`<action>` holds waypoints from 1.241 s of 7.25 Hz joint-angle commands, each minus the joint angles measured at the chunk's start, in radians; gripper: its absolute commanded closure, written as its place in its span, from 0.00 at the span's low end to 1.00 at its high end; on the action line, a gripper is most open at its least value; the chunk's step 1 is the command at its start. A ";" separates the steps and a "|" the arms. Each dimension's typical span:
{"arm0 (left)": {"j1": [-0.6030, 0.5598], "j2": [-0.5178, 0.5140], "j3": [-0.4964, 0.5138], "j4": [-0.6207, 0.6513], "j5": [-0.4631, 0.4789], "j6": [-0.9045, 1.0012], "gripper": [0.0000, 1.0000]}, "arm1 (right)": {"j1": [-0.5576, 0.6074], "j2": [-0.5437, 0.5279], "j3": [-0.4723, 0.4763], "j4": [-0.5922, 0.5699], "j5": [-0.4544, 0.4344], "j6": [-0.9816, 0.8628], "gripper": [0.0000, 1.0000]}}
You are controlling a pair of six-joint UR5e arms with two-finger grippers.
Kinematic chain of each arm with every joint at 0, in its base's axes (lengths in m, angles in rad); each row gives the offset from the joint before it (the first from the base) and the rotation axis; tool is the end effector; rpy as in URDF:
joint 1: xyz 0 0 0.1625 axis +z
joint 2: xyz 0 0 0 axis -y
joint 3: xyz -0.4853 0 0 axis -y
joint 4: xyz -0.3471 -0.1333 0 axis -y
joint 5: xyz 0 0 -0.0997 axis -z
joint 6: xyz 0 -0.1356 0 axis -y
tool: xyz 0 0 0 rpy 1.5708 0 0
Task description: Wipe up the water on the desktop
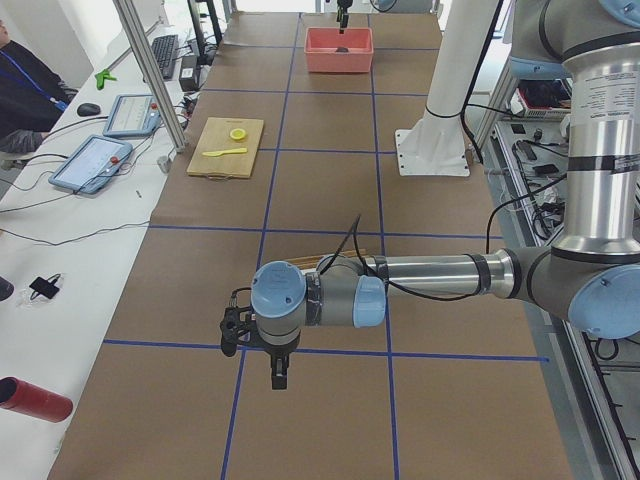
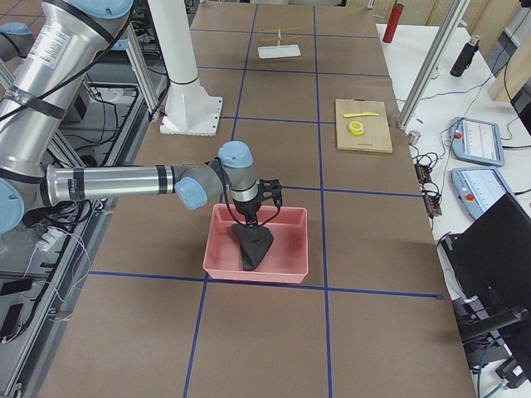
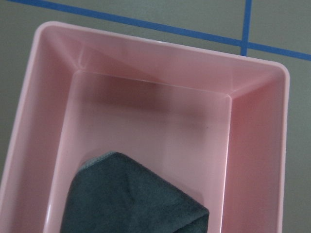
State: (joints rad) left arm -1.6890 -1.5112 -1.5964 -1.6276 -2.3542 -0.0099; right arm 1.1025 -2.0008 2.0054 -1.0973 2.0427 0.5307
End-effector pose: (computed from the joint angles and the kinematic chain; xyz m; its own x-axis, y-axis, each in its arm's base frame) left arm -0.0869 -0.4125 0.7525 0.7043 -0.0774 -0.7057 0.1249 0.9920 0.0158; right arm -0.0664 -0.2901 0.6634 0.8069 -0.1067 0.5810 -0.0089 0.9813 0.1925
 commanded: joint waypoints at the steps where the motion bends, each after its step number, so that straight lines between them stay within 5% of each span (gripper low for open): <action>1: 0.002 0.000 0.001 0.000 0.001 0.001 0.02 | 0.090 0.145 -0.088 -0.083 0.010 -0.015 0.00; 4: 0.002 0.000 0.001 -0.002 0.001 0.001 0.02 | 0.193 0.408 -0.105 -0.524 0.008 -0.219 0.00; 6: 0.002 0.000 0.001 -0.002 0.001 0.001 0.02 | 0.284 0.457 -0.243 -0.543 0.174 -0.265 0.00; 9: 0.002 0.000 0.004 0.000 0.001 0.001 0.01 | 0.425 0.358 -0.352 -0.491 0.201 -0.298 0.00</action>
State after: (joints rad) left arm -1.6874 -1.5110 -1.5936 -1.6288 -2.3531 -0.0092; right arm 1.4649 -1.5923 1.6796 -1.6255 2.2307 0.2387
